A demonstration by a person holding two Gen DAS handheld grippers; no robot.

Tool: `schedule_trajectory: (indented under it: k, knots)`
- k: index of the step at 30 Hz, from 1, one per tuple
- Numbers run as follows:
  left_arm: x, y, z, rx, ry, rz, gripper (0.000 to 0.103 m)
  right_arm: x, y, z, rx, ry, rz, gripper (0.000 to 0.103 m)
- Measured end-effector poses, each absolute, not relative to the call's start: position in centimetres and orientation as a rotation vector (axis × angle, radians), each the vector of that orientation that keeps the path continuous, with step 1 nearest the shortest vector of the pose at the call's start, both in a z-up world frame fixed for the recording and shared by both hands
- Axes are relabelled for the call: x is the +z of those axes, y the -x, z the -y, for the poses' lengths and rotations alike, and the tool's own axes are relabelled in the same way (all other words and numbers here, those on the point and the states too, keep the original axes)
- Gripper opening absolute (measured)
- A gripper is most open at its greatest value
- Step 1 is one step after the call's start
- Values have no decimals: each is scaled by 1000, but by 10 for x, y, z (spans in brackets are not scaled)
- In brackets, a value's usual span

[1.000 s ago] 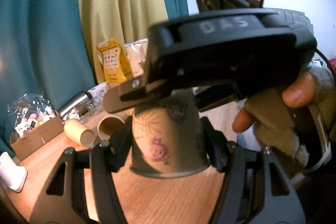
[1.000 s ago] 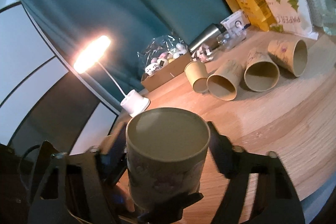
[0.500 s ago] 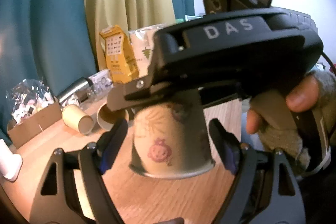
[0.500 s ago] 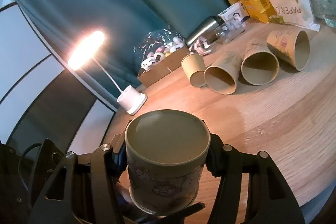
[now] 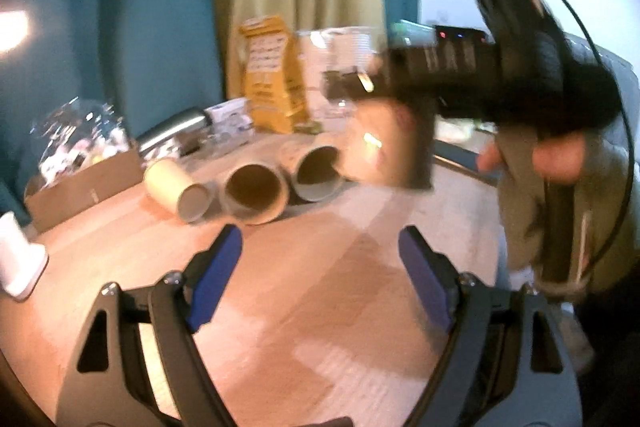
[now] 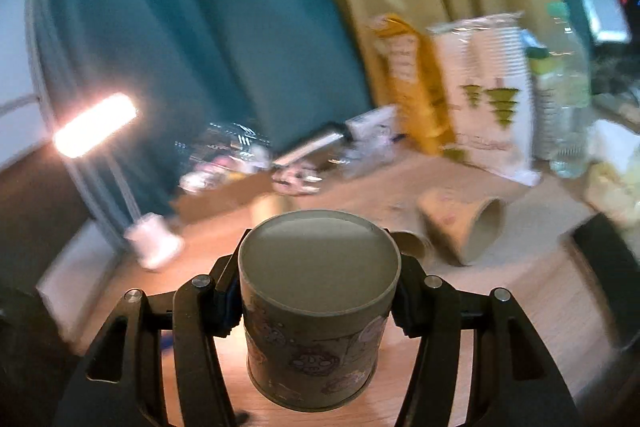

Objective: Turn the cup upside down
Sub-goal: 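Open the left tool and pull it away while the right tool holds the cup, then lower the cup rim-down onto the table with the right tool and open it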

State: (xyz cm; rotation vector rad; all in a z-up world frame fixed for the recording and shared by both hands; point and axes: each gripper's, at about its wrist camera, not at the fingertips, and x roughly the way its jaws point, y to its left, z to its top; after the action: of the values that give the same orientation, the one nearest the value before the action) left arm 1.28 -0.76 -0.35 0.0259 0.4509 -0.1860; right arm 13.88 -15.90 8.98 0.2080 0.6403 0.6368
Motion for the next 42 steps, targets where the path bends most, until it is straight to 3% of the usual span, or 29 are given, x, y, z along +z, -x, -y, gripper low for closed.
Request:
schedule_trajectory:
  k: [6, 14, 42]
  knots:
    - [-5, -19, -7, -126, 26, -469, 82, 48, -140, 139, 517, -49, -648, 61]
    - [-7, -26, -15, -82, 53, -495, 82, 33, -127, 119, 456, 83, -618, 61]
    - [-9, -29, -17, -71, 63, -508, 82, 37, -109, 137, 414, 42, -554, 68]
